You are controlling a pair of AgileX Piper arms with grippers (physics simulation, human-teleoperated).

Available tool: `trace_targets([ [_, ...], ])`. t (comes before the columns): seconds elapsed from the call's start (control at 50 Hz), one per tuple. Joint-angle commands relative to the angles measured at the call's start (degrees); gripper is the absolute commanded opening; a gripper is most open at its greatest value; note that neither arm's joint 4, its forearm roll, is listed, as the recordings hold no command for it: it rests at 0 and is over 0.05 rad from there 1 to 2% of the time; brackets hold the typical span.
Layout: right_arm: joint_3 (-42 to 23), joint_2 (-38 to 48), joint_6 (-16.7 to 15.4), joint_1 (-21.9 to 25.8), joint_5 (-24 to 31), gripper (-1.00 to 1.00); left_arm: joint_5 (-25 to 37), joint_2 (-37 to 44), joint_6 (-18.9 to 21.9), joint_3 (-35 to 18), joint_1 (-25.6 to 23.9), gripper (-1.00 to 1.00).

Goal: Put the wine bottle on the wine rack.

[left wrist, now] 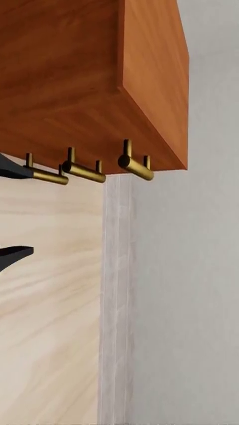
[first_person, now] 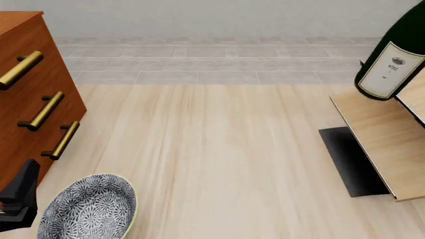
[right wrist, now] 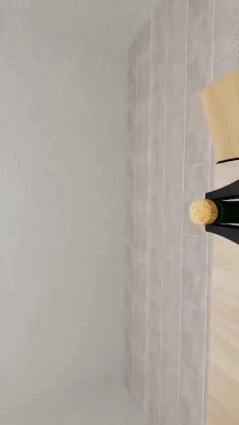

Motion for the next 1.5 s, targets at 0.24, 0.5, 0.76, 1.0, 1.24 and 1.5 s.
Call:
trace_targets([
  [0.24, -2.2, 0.4, 1.0, -5.9, 0.8, -1.00, -0.1, 0.0, -0.3, 0.0, -0.3, 1.00],
  [0.5, -1.9, 1.9, 2.9, -9.5, 0.0, -1.00, -0.1, 0.0, -0.5, 0.0, -0.3, 1.00],
  [0.76, -1.8, 3.7, 4.7, -13.2, -1.0, -1.00, 0.2, 0.0, -0.6, 0.0, -0.6, 1.00],
  [1.0, -2.0, 4.5, 5.8, -15.9, -1.0, -1.00, 0.2, 0.0, -0.8, 0.0, -0.4, 1.00],
  [1.24, -1.4, 4.9, 7.4, -17.5, -0.9, -1.00, 0.3, 0.0, -0.9, 0.0, -0.6, 1.00],
  [1.5, -1.5, 6.2, 9.1, -19.2, -1.5, -1.00, 0.4, 0.0, -0.8, 0.0, -0.8, 1.00],
])
